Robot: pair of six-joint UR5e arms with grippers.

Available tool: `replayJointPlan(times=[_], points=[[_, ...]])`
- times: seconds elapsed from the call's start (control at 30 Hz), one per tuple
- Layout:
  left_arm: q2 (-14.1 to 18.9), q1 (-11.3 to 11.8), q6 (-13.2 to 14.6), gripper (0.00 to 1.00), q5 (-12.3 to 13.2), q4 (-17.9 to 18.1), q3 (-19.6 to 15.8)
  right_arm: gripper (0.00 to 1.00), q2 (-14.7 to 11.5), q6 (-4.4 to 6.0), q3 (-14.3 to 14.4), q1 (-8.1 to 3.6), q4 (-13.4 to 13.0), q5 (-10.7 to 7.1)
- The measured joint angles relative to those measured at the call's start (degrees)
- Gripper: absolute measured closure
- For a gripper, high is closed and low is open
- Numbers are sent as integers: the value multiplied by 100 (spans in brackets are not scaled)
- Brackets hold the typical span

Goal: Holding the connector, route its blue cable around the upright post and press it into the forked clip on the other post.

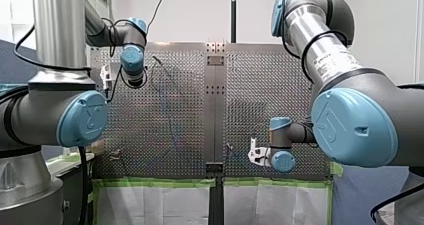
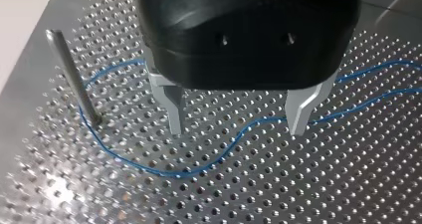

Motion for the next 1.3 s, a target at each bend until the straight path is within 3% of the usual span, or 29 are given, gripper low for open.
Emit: replayJointPlan(times=[0.5, 0.77, 1.3], points=[[771, -6, 371, 1, 109, -773, 708, 100, 0, 34, 0, -5, -57, -81], [1126, 7, 516, 1, 429, -1161, 1096, 100, 0, 40, 0, -7, -35, -87], [560, 50, 569, 1, 1190, -1921, 1856, 100, -1, 58, -1, -8, -20, -88]])
